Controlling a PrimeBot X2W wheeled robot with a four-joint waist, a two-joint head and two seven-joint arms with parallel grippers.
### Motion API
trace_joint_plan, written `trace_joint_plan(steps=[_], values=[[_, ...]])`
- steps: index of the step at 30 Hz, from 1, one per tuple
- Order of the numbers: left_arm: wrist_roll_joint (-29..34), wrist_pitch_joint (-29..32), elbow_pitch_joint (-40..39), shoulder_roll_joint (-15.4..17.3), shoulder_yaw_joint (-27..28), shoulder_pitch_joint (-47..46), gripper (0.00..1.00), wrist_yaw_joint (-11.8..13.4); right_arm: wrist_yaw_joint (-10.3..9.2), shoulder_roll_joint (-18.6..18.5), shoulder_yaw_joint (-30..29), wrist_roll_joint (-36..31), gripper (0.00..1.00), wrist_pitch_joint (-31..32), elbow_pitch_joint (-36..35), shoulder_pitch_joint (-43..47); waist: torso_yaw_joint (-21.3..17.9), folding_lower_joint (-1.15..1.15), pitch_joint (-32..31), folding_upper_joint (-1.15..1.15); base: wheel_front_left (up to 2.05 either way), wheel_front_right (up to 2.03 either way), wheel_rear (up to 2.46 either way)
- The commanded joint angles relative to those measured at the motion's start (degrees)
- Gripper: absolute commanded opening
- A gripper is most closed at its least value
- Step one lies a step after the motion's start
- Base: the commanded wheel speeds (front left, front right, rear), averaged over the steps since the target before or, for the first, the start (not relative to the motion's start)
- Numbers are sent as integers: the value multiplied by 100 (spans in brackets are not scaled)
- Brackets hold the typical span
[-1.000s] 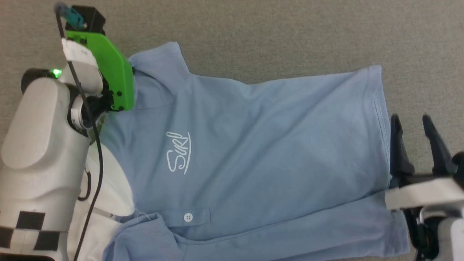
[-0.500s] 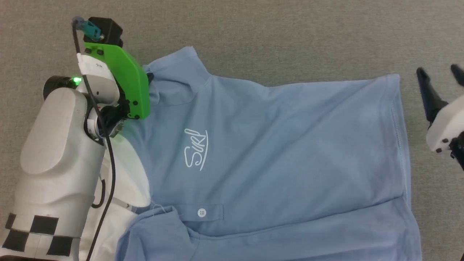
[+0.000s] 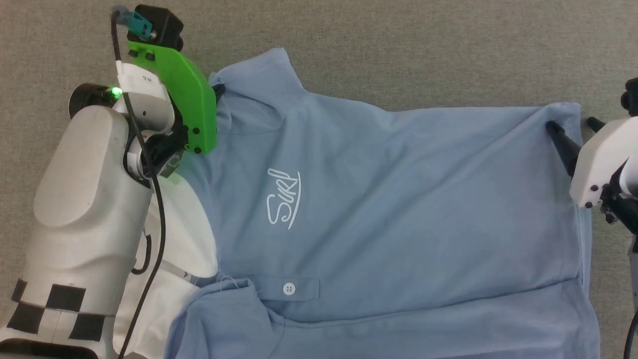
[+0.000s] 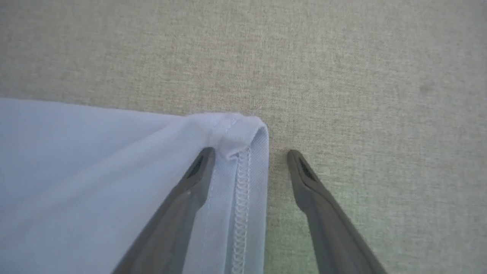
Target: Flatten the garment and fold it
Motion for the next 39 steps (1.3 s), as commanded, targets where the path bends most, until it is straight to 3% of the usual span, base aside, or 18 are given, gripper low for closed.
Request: trace_joint_plan(steps=[1, 2, 7, 17, 23, 34, 39], values=[[6, -37, 58, 11, -8, -53, 0, -14, -9, 34, 1, 54, 28, 4, 47, -108, 28, 0, 44, 0, 0, 0, 0], [-1, -49, 66, 13, -9, -67, 0, -19, -9, 49, -21, 64, 0, -33, 62, -128, 32, 0, 59, 0, 0, 0, 0], [-27, -360, 36, 51, 21, -116, 0, -83, -9, -2, -62, 11, 0, -258, 123, -242, 25, 0, 101, 0, 0, 0, 0], [-90, -1927, -7, 96, 155, -239, 0, -223, -9, -226, -111, -34, 0, -1051, 295, -502, 74, 0, -140, 0, 0, 0, 0], [-199, -2655, -241, 293, 79, -118, 0, -257, -9, -292, -131, -19, 0, -1408, 333, -457, 144, 0, -502, 0, 0, 0, 0], [-404, -3722, -1483, 826, -89, 1311, 0, -263, -9, -213, -247, 327, 0, -1709, -282, 587, 252, 0, -1364, 0, 0, 0, 0], [-444, -3913, -2284, 948, -41, 2379, 0, -9, -9, -11, -559, 477, 0, -1730, -820, 1431, 301, 0, -1653, 0, 0, 0, 0]])
